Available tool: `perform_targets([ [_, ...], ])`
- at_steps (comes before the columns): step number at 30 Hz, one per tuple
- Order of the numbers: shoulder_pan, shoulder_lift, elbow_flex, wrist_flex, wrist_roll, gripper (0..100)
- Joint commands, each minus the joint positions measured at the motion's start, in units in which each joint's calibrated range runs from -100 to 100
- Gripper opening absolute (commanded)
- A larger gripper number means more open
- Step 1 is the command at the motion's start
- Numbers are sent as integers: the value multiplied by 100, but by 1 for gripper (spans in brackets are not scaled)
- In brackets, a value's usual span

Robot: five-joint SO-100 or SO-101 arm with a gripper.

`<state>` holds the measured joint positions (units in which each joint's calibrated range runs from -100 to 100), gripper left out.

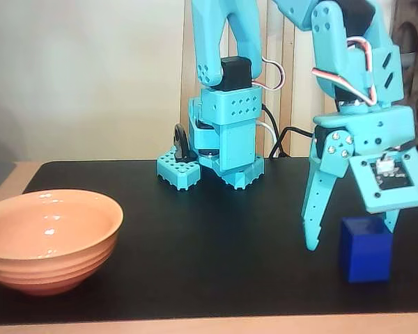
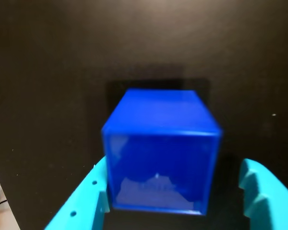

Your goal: Place the blue cube in the orange bowl.

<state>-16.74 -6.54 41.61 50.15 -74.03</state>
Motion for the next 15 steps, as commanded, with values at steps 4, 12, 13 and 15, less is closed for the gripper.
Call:
perform_targets([
  [4, 99, 70, -404, -146, -98, 29],
  [12, 79, 215, -413, -434, -87, 28],
  [13, 79, 215, -413, -442, -87, 28],
  [15, 89, 207, -431, -399, -82, 28],
])
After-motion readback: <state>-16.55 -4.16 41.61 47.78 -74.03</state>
